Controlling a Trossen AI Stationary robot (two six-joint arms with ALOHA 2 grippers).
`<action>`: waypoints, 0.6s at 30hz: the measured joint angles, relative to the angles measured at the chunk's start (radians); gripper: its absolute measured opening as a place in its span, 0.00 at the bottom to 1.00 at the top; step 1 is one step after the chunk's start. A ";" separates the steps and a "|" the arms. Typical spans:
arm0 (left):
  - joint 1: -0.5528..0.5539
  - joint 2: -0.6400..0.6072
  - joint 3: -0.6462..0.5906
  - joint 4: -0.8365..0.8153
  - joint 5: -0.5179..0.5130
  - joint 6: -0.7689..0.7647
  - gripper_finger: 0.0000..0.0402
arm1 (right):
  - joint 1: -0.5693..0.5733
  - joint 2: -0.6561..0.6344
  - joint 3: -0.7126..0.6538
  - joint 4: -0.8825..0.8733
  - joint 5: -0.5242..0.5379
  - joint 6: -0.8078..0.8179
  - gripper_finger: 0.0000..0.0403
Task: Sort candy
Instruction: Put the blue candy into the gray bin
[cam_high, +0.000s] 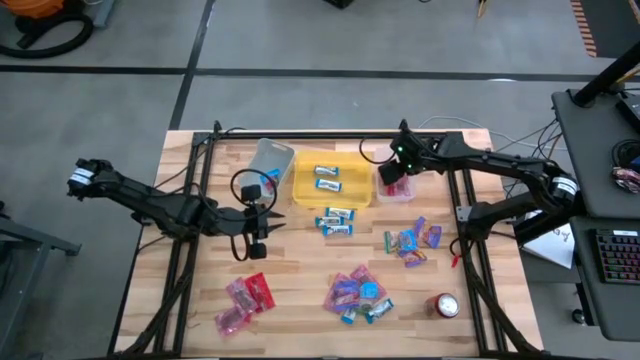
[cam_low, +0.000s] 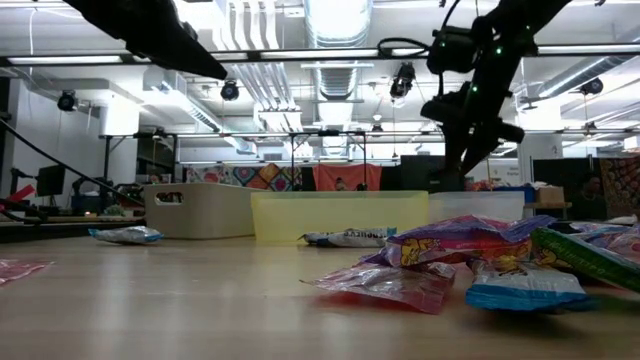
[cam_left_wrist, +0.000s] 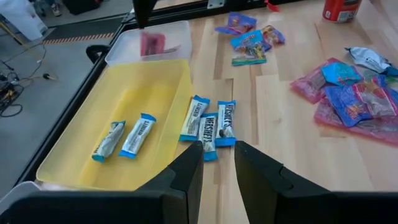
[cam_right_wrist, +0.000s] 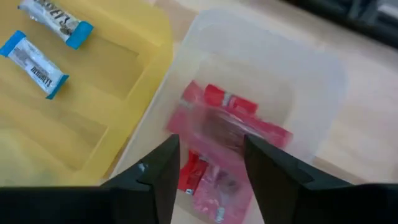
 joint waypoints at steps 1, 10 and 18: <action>0.000 0.000 0.000 0.000 0.000 -0.005 0.19 | 0.000 -0.003 0.015 -0.022 0.005 0.000 0.43; 0.000 0.000 0.000 -0.002 0.000 -0.039 0.19 | 0.028 -0.006 0.165 -0.143 -0.043 -0.026 0.40; 0.000 0.000 -0.002 -0.011 -0.001 -0.042 0.19 | 0.192 -0.007 0.225 -0.191 -0.252 -0.057 0.37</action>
